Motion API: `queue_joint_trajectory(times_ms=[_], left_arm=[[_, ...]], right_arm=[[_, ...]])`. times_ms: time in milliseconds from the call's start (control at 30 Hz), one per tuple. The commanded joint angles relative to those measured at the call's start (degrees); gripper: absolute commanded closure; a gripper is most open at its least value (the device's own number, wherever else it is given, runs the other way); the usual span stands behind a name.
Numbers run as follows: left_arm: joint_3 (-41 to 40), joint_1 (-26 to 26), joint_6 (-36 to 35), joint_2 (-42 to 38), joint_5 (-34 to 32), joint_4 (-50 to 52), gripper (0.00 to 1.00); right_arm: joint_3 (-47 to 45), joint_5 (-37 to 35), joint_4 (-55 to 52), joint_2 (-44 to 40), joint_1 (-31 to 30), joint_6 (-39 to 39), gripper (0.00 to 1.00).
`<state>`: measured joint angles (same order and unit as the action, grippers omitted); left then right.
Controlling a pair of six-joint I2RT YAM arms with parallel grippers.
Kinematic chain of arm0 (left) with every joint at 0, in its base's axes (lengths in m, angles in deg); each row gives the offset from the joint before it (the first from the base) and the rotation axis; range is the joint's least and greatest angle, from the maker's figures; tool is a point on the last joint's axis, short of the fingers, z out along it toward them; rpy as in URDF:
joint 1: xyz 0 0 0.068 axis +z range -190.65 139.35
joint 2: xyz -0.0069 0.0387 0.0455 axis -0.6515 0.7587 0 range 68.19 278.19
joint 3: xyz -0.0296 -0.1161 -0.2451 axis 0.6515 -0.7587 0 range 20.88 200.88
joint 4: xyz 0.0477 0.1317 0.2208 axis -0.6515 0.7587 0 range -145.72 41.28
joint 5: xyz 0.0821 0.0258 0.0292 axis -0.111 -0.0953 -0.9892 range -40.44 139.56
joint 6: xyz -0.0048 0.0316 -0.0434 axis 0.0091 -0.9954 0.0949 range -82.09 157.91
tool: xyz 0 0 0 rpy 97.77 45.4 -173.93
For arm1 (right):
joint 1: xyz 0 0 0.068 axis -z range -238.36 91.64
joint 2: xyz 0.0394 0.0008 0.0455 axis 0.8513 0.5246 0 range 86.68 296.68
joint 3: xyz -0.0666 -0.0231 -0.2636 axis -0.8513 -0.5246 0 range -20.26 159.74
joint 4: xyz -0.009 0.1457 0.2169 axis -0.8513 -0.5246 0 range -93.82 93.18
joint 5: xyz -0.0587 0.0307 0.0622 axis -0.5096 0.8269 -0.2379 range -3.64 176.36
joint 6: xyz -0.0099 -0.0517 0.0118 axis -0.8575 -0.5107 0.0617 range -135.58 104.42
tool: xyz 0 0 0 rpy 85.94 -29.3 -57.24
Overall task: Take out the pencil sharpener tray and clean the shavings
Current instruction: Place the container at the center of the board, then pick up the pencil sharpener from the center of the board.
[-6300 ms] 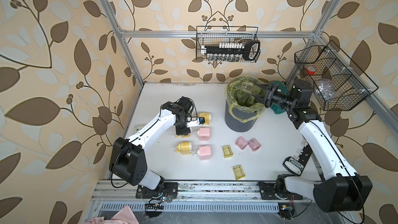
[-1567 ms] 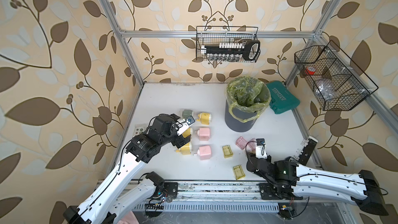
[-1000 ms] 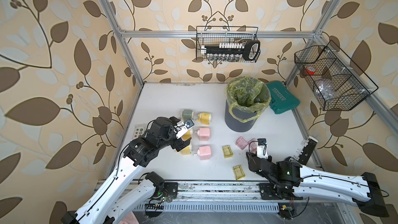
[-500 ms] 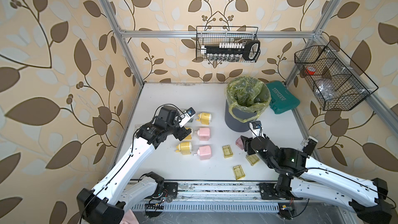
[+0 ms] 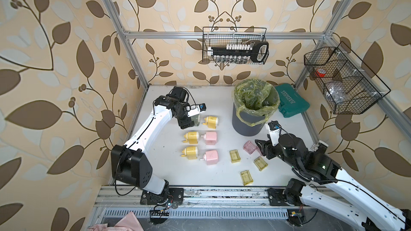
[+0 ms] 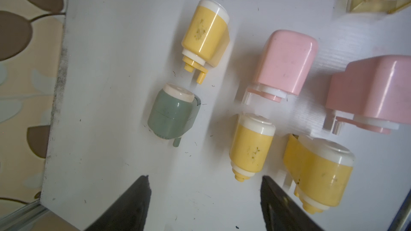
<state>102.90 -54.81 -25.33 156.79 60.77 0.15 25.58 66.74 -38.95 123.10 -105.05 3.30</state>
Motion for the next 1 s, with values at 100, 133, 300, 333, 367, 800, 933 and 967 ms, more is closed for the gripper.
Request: queue_joint_trajectory(times_ms=[100, 133, 300, 333, 367, 800, 933, 967], left_arm=[[8.85, 0.79, -9.21, 9.31, -2.15, 3.58, 0.23], [10.38, 0.79, -9.57, 11.16, -2.62, 3.62, 0.24], [16.58, 0.79, -10.95, 18.36, -4.5, 3.54, 0.24], [17.38, 0.79, -11.31, 19.67, -5.06, 3.74, 0.24], [17.97, 0.79, -11.78, 20.76, -5.15, 4.22, 0.24], [17.99, 3.73, -11.85, 27.78, -1.6, 1.61, 0.24], [16.94, 4.04, -12.21, 29.29, -0.53, -0.13, 0.24], [16.91, 4.04, -11.95, 29.68, 0.14, -0.3, 0.24]], right_arm=[[-0.85, 4.99, -2.63, -3.5, 0.13, -1.74, 0.35], [-0.8, 5.27, -2.61, -3.79, 0.14, -2.01, 0.35], [-0.45, 5.65, -2.31, -4.69, 0.12, -4.12, 0.35], [-0.41, 6.42, -2.1, -4.86, 0.17, -4.59, 0.35], [-0.49, 7.13, -1.93, -5.2, 0.13, -5.01, 0.35], [-1.19, 12.05, 1.94, -3.49, 0.18, -8.94, 0.34], [-1.88, 13.85, 3.25, -2.86, 0.13, -9.18, 0.34], [-2.21, 14.92, 3.61, -2.81, 0.18, -9.36, 0.34]])
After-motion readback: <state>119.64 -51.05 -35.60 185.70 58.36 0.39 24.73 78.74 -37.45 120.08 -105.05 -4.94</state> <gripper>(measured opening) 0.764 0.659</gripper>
